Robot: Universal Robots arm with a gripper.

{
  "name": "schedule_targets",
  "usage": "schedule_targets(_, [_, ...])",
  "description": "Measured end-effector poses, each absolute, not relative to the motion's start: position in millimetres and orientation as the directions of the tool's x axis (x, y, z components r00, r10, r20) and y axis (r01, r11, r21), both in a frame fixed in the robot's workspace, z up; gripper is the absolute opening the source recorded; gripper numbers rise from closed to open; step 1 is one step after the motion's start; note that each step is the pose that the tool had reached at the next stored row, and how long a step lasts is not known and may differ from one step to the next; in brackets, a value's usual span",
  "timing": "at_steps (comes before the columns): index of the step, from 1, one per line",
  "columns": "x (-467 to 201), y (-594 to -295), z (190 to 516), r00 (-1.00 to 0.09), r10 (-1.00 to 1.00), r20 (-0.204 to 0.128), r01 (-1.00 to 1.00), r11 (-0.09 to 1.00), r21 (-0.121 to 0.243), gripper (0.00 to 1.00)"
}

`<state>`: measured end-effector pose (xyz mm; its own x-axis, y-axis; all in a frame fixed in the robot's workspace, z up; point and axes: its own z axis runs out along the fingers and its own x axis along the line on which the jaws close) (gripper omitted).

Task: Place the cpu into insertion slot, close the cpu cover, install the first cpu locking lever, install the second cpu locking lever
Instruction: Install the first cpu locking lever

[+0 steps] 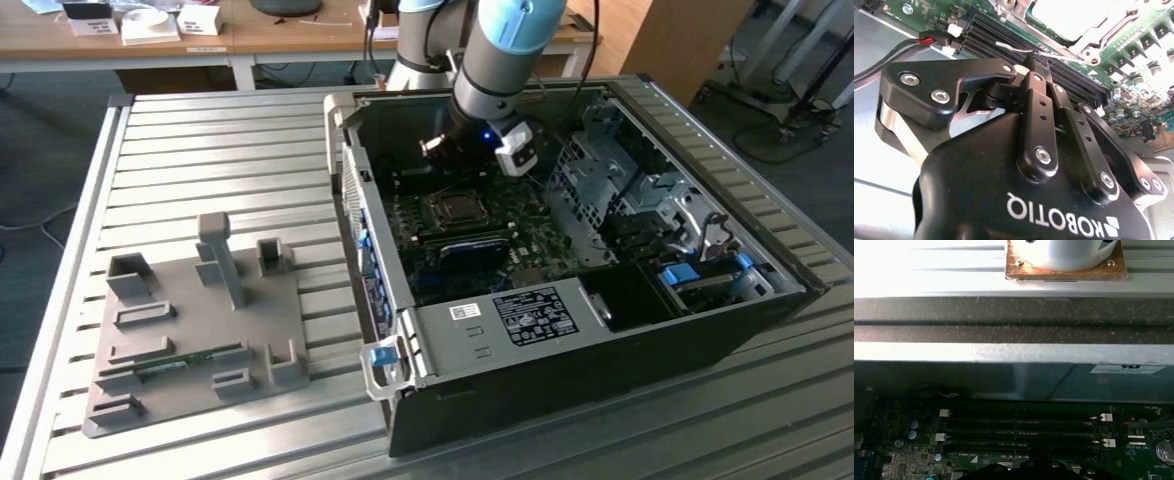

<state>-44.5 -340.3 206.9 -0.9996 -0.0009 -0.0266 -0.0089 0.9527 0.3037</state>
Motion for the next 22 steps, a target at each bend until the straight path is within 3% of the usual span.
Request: schedule_targets(22, [-40.1,-340.0,206.0,-1.000,-0.001,-0.026,-0.009,0.953,0.304,0.11])
